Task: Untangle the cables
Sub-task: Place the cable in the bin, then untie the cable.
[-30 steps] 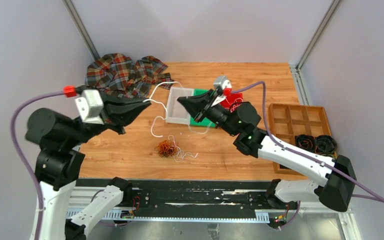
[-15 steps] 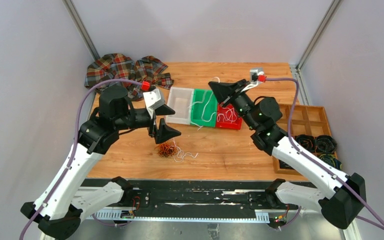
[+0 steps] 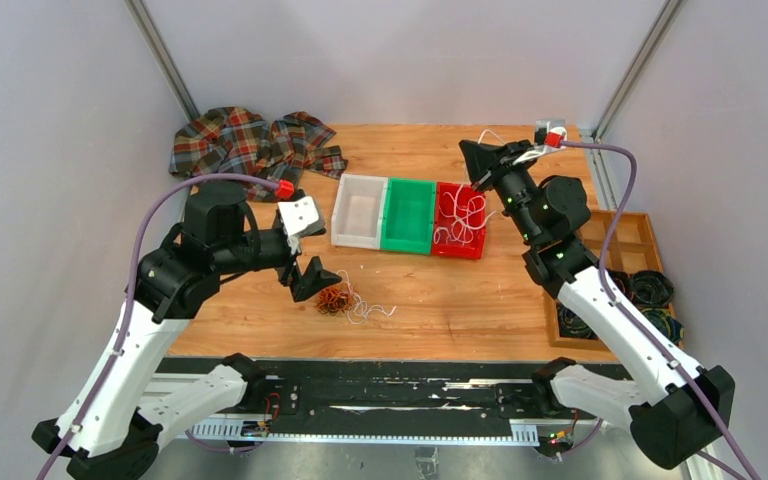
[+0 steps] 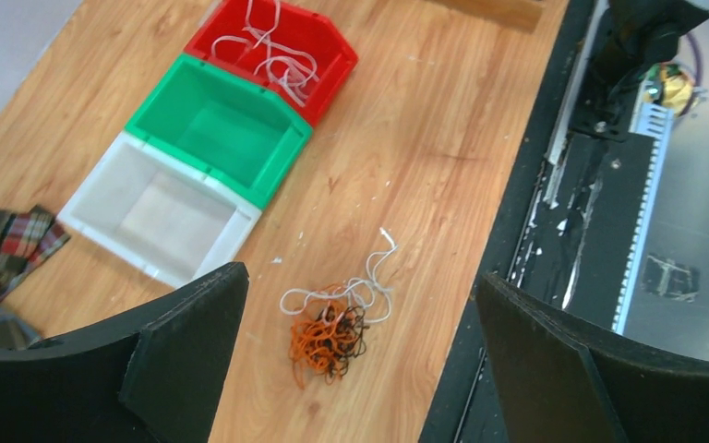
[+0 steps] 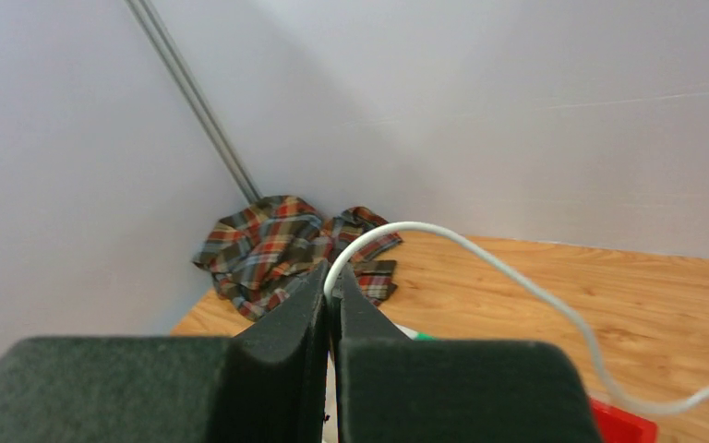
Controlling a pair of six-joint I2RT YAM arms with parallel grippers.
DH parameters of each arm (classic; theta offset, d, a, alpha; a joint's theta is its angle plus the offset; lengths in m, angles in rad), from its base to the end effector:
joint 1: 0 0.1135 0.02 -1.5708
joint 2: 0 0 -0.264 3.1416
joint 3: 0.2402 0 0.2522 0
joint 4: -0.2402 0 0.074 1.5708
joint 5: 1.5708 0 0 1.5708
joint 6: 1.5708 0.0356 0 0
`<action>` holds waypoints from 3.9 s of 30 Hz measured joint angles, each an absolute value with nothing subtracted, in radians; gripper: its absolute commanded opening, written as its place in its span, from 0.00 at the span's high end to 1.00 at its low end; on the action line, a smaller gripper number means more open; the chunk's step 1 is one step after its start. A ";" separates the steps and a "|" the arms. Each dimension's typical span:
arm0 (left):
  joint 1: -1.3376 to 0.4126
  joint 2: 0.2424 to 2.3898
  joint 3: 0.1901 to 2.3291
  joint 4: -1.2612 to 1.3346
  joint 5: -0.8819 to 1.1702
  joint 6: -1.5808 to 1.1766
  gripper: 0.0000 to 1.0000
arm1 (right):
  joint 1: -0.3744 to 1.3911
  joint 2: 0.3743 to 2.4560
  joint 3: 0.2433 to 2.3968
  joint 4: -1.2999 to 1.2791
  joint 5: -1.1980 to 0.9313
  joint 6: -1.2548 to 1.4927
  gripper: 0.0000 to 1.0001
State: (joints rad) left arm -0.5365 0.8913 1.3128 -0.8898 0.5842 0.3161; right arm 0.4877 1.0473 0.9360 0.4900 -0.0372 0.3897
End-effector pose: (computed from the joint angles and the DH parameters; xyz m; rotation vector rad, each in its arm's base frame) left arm 0.1151 -0.0913 0.4270 1.1624 1.6662 -0.7322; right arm 0.2113 0.1136 0.4151 -0.0939 1.2260 0.7903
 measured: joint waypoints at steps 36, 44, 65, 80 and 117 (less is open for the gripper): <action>-0.538 0.862 1.311 -1.035 0.369 0.393 0.02 | 0.420 1.149 1.070 0.400 -0.064 0.131 0.99; -0.538 0.862 1.311 -1.035 0.368 0.398 0.02 | 0.416 1.164 1.134 0.398 -0.085 0.125 0.99; -0.538 0.852 1.311 -1.052 0.357 0.415 0.02 | 0.411 1.369 1.022 0.400 -0.081 0.109 0.99; -0.538 0.874 1.315 -1.080 0.353 0.427 0.02 | 0.411 1.544 0.960 0.393 -0.013 0.079 0.99; -0.358 1.046 1.165 -1.040 0.363 0.524 0.02 | 0.910 1.345 0.841 0.213 -0.124 0.112 0.44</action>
